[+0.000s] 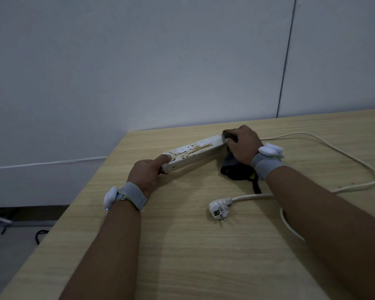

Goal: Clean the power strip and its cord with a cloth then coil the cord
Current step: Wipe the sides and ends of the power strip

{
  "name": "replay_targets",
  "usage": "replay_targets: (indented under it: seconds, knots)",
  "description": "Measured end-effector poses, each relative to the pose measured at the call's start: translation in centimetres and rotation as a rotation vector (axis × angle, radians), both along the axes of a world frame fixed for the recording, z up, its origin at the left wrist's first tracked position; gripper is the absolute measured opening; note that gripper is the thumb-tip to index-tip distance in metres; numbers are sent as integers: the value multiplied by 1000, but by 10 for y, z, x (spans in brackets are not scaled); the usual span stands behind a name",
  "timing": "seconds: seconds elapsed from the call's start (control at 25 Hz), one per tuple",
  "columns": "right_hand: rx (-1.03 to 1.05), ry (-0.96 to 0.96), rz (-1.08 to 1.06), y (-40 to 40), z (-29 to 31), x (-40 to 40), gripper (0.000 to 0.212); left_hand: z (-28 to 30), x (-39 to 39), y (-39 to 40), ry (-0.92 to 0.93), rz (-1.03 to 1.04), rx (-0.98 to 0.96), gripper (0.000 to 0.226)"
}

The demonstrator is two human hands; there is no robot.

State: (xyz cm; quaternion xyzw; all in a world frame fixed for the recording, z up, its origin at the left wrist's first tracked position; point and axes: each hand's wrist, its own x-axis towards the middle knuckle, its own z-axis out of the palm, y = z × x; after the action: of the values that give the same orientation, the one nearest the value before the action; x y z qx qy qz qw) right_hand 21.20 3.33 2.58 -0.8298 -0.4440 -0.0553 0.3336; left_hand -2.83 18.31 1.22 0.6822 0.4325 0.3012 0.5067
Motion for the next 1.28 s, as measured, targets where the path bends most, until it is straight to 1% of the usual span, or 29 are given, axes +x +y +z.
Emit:
replay_targets:
  seconds: [0.16,0.24,0.28,0.32,0.4,0.44,0.52,0.64,0.76,0.84,0.92,1.0,1.08,1.16,1.28]
  knots:
    - [-46,-17,236,4,4,-19,33,1,-2,0,48,-11,1,44]
    - [-60,-41,311,2,9,-21,32,2,-2,0,50,-2,7,42]
    - [-41,-46,307,1,10,-19,32,2,-2,0,53,7,7,42]
    - [4,-42,260,-1,10,-14,32,1,-2,0,55,13,6,41]
    - [113,-19,76,-5,9,-2,32,-1,-2,0,41,7,-8,42]
    - [129,6,-2,-6,7,2,32,-1,-1,0,33,-1,-16,43]
    - [67,32,-38,-4,2,3,34,-2,0,-1,34,-17,-18,45]
    - [-22,-5,101,3,2,-12,33,-1,1,-1,41,-25,-19,45]
    - [-46,-13,311,9,6,-34,32,0,-1,-2,43,-12,-19,46]
    - [-50,-39,391,10,8,-41,31,-1,-1,-1,46,-15,-8,45]
    - [6,-50,334,8,10,-37,32,0,-1,-2,48,-23,0,42]
    - [83,-45,146,5,10,-24,33,0,0,-2,44,-22,-7,41]
    - [65,-28,-6,2,6,-13,34,0,0,-2,41,-21,-6,40]
    - [3,-6,-13,1,2,-13,35,-1,1,-2,46,-27,-2,39]
    - [-2,-15,134,5,-1,-28,35,-1,0,-1,48,-25,-8,41]
